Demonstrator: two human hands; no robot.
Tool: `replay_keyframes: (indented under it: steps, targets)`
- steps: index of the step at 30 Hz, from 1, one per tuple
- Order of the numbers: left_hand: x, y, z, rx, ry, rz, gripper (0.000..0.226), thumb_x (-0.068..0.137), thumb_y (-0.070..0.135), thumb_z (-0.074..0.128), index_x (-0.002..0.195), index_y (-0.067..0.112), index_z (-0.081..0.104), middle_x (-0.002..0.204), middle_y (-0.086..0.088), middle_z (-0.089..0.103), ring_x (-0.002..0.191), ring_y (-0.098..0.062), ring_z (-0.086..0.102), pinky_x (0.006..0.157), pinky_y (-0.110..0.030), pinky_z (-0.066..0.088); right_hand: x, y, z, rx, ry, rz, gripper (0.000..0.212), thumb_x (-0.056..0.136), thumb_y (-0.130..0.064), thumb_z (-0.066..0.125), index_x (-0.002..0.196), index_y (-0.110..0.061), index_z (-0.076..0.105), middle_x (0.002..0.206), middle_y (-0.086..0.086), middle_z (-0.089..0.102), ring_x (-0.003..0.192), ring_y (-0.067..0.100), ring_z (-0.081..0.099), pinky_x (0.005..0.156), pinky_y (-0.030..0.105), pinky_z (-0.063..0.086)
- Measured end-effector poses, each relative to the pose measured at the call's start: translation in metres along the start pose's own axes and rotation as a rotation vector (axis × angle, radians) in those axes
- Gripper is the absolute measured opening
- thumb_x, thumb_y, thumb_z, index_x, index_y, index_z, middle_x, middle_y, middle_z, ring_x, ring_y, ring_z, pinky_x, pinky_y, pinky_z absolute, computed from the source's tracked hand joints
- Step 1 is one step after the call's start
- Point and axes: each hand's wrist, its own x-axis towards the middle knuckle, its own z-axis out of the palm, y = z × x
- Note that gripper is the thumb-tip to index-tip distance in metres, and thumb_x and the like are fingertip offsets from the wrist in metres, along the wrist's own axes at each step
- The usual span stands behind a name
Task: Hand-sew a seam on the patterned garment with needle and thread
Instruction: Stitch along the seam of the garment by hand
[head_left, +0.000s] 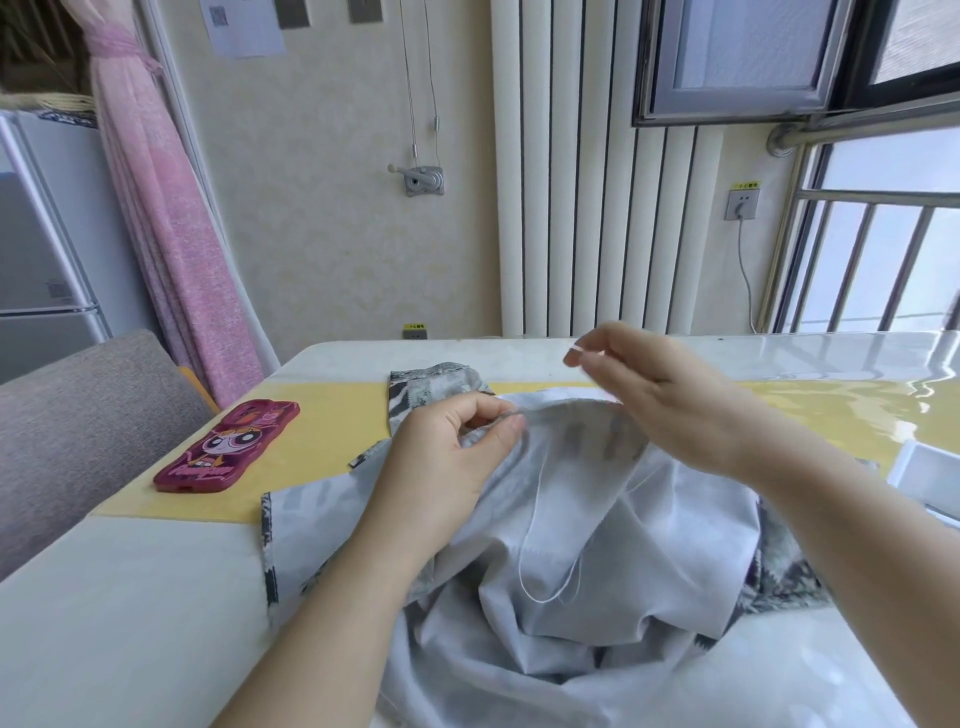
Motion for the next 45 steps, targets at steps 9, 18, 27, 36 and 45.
replay_keyframes:
  steps: [9, 18, 27, 36, 45]
  targets:
    - [0.000, -0.001, -0.002, -0.068, -0.011, -0.083, 0.005, 0.087, 0.018, 0.066, 0.084, 0.018, 0.070, 0.089, 0.010, 0.070, 0.084, 0.004, 0.061, 0.081, -0.012, 0.043, -0.020, -0.039, 0.000, -0.125, -0.229, 0.103, 0.027, 0.096, -0.020, 0.038, 0.080, -0.028, 0.058, 0.060, -0.006, 0.066, 0.046, 0.007, 0.053, 0.053, 0.027, 0.049]
    - [0.001, -0.001, -0.003, -0.212, -0.071, -0.215, 0.013, 0.090, 0.015, 0.062, 0.078, 0.017, 0.067, 0.078, 0.001, 0.063, 0.077, -0.009, 0.054, 0.077, -0.022, 0.042, -0.020, -0.037, 0.008, -0.236, -0.349, 0.184, 0.026, 0.095, -0.020, 0.038, 0.081, -0.026, 0.059, 0.056, -0.007, 0.067, 0.042, 0.003, 0.046, 0.048, 0.023, 0.044]
    - [0.000, 0.000, -0.004, -0.238, -0.044, -0.258, 0.014, 0.088, 0.016, 0.064, 0.075, 0.017, 0.068, 0.076, 0.002, 0.066, 0.078, -0.011, 0.057, 0.083, -0.028, 0.043, -0.021, -0.036, 0.008, -0.233, -0.361, 0.204, 0.026, 0.095, -0.021, 0.038, 0.083, -0.027, 0.060, 0.060, -0.007, 0.069, 0.040, 0.003, 0.044, 0.050, 0.024, 0.046]
    - [0.000, 0.001, -0.003, -0.204, -0.023, -0.232, 0.011, 0.088, 0.017, 0.065, 0.077, 0.017, 0.068, 0.075, -0.001, 0.063, 0.075, -0.012, 0.053, 0.076, -0.026, 0.041, -0.021, -0.035, 0.007, -0.243, -0.353, 0.204, 0.027, 0.095, -0.020, 0.037, 0.083, -0.026, 0.060, 0.059, -0.006, 0.069, 0.039, 0.003, 0.044, 0.041, 0.016, 0.038]
    - [-0.001, 0.003, -0.001, -0.004, 0.057, -0.108, 0.012, 0.085, 0.020, 0.068, 0.073, 0.021, 0.066, 0.076, 0.005, 0.070, 0.072, -0.008, 0.061, 0.070, -0.016, 0.044, -0.020, -0.032, 0.010, -0.237, -0.336, 0.197, 0.028, 0.094, -0.019, 0.037, 0.082, -0.025, 0.062, 0.060, -0.003, 0.069, 0.037, 0.003, 0.043, 0.033, 0.012, 0.030]
